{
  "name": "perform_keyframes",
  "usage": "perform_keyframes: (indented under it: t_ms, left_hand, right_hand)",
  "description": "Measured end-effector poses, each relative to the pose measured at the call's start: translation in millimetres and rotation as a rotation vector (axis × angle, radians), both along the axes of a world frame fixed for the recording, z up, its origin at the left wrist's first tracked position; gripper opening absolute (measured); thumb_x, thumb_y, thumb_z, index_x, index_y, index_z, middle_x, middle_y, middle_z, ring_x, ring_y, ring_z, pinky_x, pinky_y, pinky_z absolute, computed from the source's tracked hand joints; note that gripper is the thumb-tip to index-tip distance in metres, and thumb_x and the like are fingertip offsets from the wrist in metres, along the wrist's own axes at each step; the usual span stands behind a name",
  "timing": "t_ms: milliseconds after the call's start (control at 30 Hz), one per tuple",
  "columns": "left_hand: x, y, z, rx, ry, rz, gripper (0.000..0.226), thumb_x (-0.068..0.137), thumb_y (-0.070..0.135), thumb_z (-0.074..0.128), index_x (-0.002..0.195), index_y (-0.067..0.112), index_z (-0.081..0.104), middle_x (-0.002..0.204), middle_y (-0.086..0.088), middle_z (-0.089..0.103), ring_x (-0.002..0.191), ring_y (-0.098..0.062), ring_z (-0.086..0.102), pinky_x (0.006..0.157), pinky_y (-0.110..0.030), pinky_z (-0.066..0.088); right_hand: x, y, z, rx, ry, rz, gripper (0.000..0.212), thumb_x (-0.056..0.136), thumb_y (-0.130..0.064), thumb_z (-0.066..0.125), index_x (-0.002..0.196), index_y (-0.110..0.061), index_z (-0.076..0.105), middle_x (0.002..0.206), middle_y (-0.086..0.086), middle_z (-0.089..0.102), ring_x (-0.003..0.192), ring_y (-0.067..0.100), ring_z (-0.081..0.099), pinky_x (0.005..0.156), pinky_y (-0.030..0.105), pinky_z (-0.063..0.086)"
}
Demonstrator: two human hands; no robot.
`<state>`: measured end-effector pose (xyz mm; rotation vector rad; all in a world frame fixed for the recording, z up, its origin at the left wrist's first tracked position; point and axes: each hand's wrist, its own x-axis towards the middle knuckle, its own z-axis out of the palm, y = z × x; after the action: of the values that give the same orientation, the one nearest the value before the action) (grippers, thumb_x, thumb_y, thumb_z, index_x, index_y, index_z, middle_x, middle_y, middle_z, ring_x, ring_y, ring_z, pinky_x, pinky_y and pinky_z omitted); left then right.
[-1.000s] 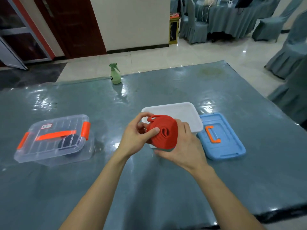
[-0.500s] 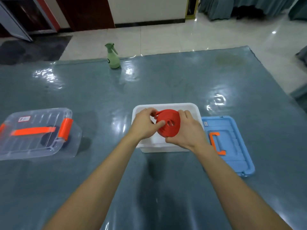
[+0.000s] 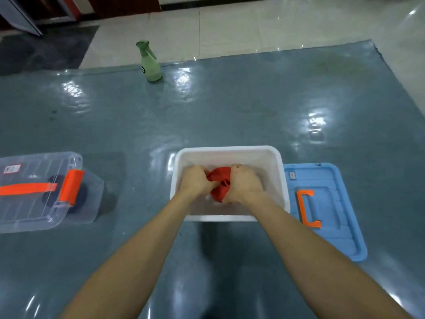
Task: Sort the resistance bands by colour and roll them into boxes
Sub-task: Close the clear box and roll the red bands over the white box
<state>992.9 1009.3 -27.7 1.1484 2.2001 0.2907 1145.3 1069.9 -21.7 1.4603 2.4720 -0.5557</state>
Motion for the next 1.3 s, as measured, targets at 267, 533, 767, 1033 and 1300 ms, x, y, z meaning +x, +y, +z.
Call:
perform_keyframes:
  t_ms: [267,533,767,1033,1300]
  left_hand:
    - [7.2,7.9,-22.2,-0.018,-0.017,0.033,0.021,0.084,0.028,0.091,0.092,0.014,0.079,0.085,-0.003,0.08,0.08,-0.021,0.075,0.08,-0.036,0.062]
    - [8.4,3.6,-26.1,-0.014,0.071,0.071,0.042,0.075,0.036,0.099,0.095,0.011,0.072,0.088,-0.007,0.08,0.083,-0.025,0.078,0.075,-0.036,0.059]
    - [24.1,12.5,-5.1,-0.089,0.548,-0.254,0.04,0.09,0.053,0.081,0.11,0.02,0.072,0.101,-0.004,0.078,0.091,-0.029,0.074,0.076,-0.037,0.05]
    - [48.7,-55.8,27.4,0.288,0.257,-0.188,0.039,0.108,0.058,0.05,0.111,0.023,0.069,0.118,0.0,0.069,0.1,-0.028,0.069,0.088,-0.048,0.057]
    - [68.2,-100.6,12.8,0.344,0.549,-0.266,0.061,0.111,0.052,0.025,0.107,0.016,0.074,0.103,-0.006,0.073,0.09,-0.035,0.067,0.08,-0.046,0.05]
  right_hand:
    - [-8.3,-2.3,-17.7,-0.191,-0.01,-0.12,0.103,0.065,-0.044,0.1,0.147,-0.009,0.048,0.136,0.01,0.061,0.124,0.031,0.066,0.103,0.042,0.058]
    - [31.4,-13.7,35.8,0.009,0.249,-0.206,0.035,0.103,-0.03,0.064,0.132,-0.011,0.064,0.126,0.011,0.073,0.108,0.031,0.071,0.088,0.037,0.056]
    - [141.8,-46.1,20.7,0.357,0.595,-0.784,0.018,0.103,-0.013,0.058,0.11,-0.012,0.074,0.102,0.009,0.075,0.093,0.032,0.068,0.082,0.037,0.046]
    - [193.8,-42.7,-49.0,0.021,0.109,-0.645,0.031,0.104,-0.026,0.063,0.115,0.003,0.066,0.121,0.027,0.063,0.108,0.047,0.067,0.092,0.049,0.053]
    - [202.2,-34.8,-56.4,0.148,-0.247,-0.339,0.043,0.113,-0.035,0.043,0.137,-0.002,0.058,0.135,0.019,0.057,0.118,0.035,0.064,0.078,0.039,0.055]
